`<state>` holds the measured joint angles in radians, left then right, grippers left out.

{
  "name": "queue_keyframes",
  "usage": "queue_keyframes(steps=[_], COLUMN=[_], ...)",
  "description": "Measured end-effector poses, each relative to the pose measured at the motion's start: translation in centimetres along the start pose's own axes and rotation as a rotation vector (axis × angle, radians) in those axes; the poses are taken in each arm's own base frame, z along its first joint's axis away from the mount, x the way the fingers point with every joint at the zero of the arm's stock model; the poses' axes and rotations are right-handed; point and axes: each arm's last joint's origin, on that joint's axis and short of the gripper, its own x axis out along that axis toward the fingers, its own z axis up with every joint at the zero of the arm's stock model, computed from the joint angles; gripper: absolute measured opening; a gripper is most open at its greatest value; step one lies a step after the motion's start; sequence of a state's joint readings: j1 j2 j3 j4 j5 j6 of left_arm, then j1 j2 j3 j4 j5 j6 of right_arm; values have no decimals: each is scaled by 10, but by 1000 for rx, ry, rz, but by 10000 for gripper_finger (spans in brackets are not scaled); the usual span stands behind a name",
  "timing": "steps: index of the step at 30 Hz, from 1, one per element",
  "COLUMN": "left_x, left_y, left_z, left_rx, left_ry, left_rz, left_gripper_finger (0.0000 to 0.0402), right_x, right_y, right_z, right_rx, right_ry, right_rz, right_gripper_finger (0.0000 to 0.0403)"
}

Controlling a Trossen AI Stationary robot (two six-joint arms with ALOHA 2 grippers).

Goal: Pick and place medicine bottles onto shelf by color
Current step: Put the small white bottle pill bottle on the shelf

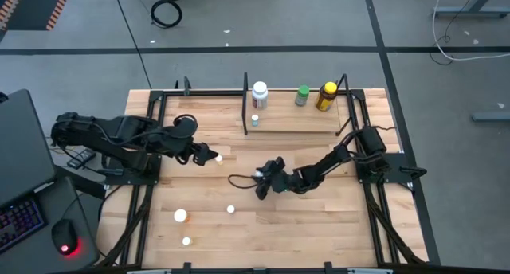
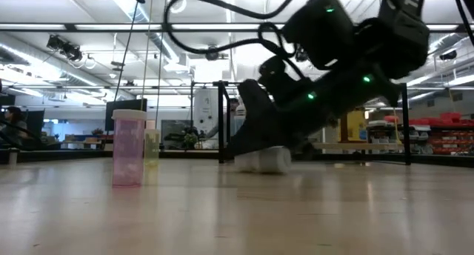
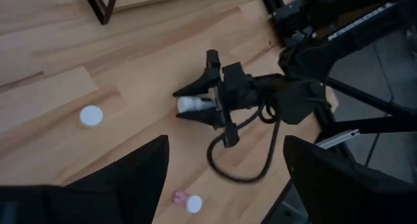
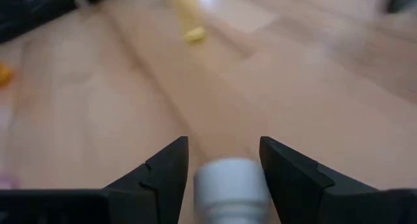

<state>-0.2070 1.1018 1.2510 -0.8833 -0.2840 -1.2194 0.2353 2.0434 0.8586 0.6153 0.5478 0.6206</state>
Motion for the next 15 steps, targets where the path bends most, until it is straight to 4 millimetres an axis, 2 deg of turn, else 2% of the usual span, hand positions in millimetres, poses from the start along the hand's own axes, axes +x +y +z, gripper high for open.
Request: queue_keyframes(steps=[5,10,15], left_x=[0,0,0], left_y=[-2,-5,-6], left_z=[0,1,1], left_rx=[-7,-14,-16], left_ry=[19,16,12], left_rz=[-29,-57,-68], left_gripper_finger=[306,306,306], right_x=[7,0,-7], right_y=[9,21,26], right_z=[26,67,101], right_rx=[-47,-161,-157], right_ry=[221,420,601], right_rz=[72,54,99], right_gripper_finger=[196,196,200])
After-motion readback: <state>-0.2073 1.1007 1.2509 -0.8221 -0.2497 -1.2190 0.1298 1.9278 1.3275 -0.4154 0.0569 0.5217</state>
